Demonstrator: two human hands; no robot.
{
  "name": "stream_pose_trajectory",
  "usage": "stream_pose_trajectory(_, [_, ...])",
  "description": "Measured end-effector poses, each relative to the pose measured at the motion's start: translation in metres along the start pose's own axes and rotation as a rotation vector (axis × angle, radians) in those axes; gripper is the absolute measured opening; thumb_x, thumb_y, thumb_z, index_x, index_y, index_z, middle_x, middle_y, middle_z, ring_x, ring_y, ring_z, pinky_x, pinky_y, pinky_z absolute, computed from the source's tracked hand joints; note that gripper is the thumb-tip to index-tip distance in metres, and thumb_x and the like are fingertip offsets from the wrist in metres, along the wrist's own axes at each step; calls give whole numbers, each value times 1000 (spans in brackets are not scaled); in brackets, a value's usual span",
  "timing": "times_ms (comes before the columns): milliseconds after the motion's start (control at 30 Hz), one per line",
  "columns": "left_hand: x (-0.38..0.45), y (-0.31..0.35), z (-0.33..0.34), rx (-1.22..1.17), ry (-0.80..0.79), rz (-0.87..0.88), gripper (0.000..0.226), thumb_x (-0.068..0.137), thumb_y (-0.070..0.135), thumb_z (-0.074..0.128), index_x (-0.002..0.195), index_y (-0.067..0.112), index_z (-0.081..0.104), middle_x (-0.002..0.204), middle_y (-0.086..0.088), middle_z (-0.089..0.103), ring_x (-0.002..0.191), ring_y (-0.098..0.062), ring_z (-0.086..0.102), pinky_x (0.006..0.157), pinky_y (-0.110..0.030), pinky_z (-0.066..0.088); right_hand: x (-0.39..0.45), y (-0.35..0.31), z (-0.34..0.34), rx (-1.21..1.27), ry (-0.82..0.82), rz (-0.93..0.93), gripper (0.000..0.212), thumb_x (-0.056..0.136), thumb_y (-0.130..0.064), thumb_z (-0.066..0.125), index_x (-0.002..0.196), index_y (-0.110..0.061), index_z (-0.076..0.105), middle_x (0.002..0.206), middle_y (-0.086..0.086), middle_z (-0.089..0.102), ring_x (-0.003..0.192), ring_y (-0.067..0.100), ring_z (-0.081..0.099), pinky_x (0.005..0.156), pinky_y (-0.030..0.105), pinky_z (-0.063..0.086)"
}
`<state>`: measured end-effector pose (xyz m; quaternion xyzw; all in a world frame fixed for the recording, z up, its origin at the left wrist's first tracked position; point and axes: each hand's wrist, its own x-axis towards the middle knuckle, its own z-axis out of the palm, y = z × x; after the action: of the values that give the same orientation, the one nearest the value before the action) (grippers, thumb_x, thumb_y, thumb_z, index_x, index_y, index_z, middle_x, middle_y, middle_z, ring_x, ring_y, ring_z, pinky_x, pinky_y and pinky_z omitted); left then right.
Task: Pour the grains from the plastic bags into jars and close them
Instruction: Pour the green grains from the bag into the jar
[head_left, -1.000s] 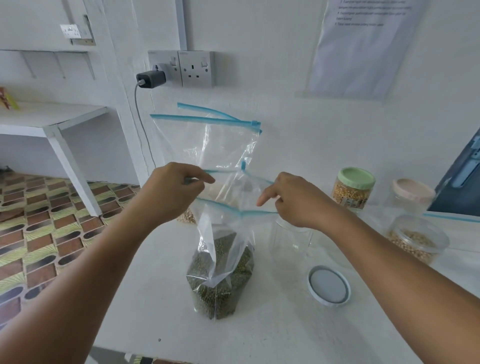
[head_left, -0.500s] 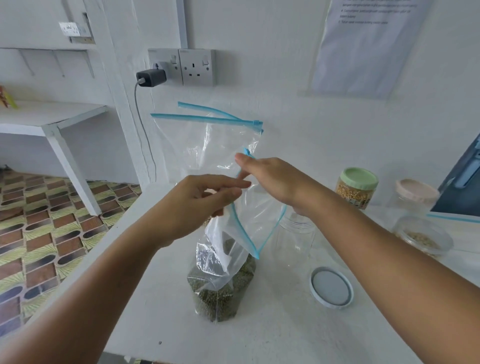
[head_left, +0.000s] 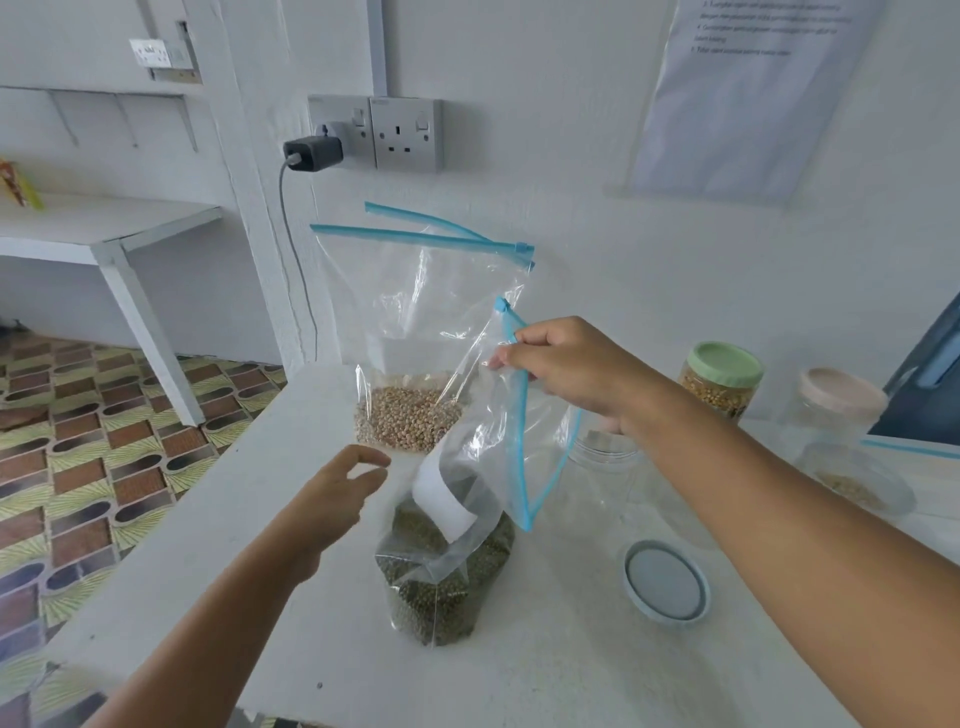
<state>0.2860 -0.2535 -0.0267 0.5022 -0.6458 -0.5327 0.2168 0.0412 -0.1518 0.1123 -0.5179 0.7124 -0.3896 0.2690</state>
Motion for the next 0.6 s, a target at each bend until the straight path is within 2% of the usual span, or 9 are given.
stream_pose_trajectory(100, [17, -5, 12, -86, -94, -131, 11, 104, 26, 61, 113, 20, 59, 103, -14, 62, 85, -25, 57, 78, -35, 53, -6, -7, -3, 101, 5, -13, 17, 95, -27, 68, 93, -19, 83, 105, -3, 75, 96, 11, 69, 100, 30, 56])
stream_pose_trajectory(200, [32, -8, 23, -129, -162, -221, 18, 102, 21, 62, 119, 19, 58, 95, -13, 62, 80, -23, 57, 73, -33, 50, -7, -8, -3, 173, 30, -55, 19, 97, -24, 66, 91, -22, 84, 114, 5, 76, 109, 24, 70, 100, 36, 58])
stream_pose_trajectory(233, [37, -10, 23, -126, -208, -229, 23, 101, 17, 62, 123, 18, 59, 98, -17, 64, 84, -29, 60, 77, -36, 51, -7, -7, -3, 186, 39, -67, 20, 98, -24, 65, 91, -22, 84, 115, 5, 75, 111, 24, 69, 100, 37, 58])
stream_pose_trajectory(300, [49, -16, 23, -185, -347, -229, 37, 98, 8, 65, 134, 11, 58, 120, -25, 68, 109, -47, 66, 90, -48, 54, -7, -4, -4, 205, 56, -79, 23, 101, -22, 62, 93, -21, 84, 114, 1, 75, 111, 18, 69, 101, 36, 58])
stream_pose_trajectory(333, [52, -20, 22, -212, -398, -220, 44, 96, 6, 68, 139, 7, 55, 130, -29, 65, 121, -52, 62, 94, -51, 55, -7, -3, -5, 210, 61, -83, 24, 102, -21, 61, 94, -21, 84, 114, 0, 75, 110, 16, 69, 101, 35, 57])
stream_pose_trajectory(400, [57, -27, 23, -245, -452, -214, 51, 94, 4, 70, 142, 6, 54, 137, -32, 60, 128, -54, 56, 96, -54, 55, -9, -1, -6, 217, 51, -91, 25, 103, -21, 59, 96, -21, 83, 115, 2, 74, 109, 15, 69, 98, 31, 58])
stream_pose_trajectory(467, [52, -23, 28, -283, -440, -224, 43, 95, 2, 69, 137, 4, 58, 131, -31, 64, 119, -51, 63, 93, -53, 56, -10, 1, -6, 222, 28, -95, 25, 105, -20, 58, 98, -20, 82, 117, 3, 73, 108, 15, 69, 94, 27, 59])
stream_pose_trajectory(533, [43, -17, 33, -339, -344, -223, 26, 98, -2, 64, 123, 2, 65, 113, -25, 72, 98, -39, 69, 77, -45, 61, -10, 1, -6, 209, 12, -95, 24, 105, -20, 57, 101, -20, 81, 117, -1, 74, 108, 13, 69, 91, 25, 59])
stream_pose_trajectory(600, [35, -17, 35, -358, -236, -188, 20, 100, -1, 61, 117, 5, 69, 106, -21, 72, 90, -32, 67, 69, -38, 60, -10, 2, -8, 191, 24, -92, 24, 105, -21, 57, 100, -20, 81, 116, -5, 74, 110, 12, 69, 90, 26, 59])
